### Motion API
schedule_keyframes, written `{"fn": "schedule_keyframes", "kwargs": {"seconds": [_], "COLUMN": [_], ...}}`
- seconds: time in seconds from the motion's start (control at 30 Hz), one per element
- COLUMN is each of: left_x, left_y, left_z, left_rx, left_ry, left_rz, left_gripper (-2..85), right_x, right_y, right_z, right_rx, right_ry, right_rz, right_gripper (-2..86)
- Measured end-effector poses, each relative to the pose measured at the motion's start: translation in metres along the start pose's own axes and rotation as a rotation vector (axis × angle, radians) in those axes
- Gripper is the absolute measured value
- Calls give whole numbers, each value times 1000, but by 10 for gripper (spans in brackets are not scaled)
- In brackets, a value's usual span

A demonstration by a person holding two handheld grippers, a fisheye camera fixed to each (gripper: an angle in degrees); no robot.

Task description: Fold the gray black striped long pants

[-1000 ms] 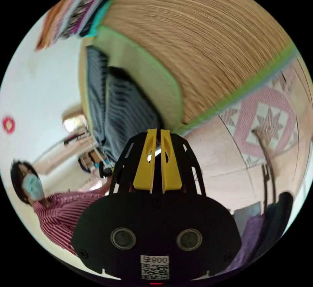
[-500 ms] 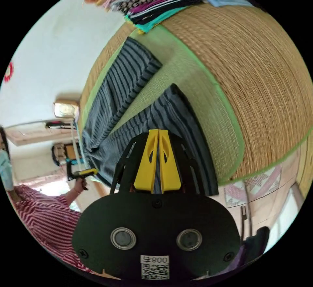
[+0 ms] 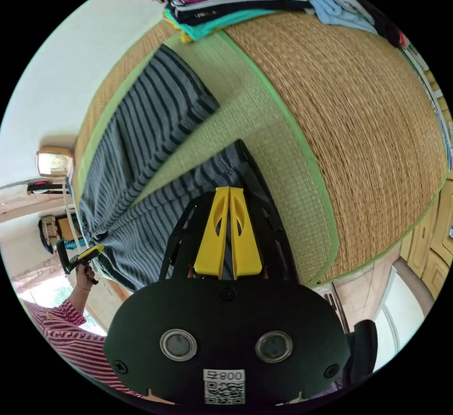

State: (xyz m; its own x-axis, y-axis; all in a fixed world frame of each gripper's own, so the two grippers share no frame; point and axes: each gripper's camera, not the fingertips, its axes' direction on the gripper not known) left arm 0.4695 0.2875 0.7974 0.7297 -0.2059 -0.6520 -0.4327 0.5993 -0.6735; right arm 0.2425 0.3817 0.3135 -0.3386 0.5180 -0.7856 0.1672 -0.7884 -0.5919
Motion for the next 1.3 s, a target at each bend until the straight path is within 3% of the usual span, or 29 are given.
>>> {"fn": "schedule_keyframes", "kwargs": {"seconds": [0.2,0.37,0.5,0.57,0.73,0.87,1.0,1.13,1.23,1.3], "left_x": [24,58,79,86,105,115,111,122,139,150], "left_y": [-105,-219,-273,-299,-306,-304,-314,-288,-249,-223], "left_z": [-4,11,31,60,66,47,72,52,59,75], "left_rx": [147,180,152,22,1,84,-35,54,-40,-138], "left_ry": [26,-72,-143,-169,-272,-195,-273,-77,114,131], "left_rz": [207,327,374,381,427,462,440,510,622,672], "left_gripper": [57,84,86,78,37,33,46,62,73,77], "right_x": [-22,-12,-15,-18,-24,-27,-8,7,13,15], "right_y": [-39,-74,-91,-98,-108,-105,-119,-100,-64,-40], "right_z": [-3,12,33,45,45,18,50,43,39,45], "right_rx": [144,155,117,93,110,209,125,178,156,98], "right_ry": [-60,-151,-106,-98,-123,-169,-196,-216,-165,-116], "right_rz": [-19,26,15,14,-26,-51,38,76,76,94], "right_gripper": [65,98,96,91,48,40,46,68,89,99]}}
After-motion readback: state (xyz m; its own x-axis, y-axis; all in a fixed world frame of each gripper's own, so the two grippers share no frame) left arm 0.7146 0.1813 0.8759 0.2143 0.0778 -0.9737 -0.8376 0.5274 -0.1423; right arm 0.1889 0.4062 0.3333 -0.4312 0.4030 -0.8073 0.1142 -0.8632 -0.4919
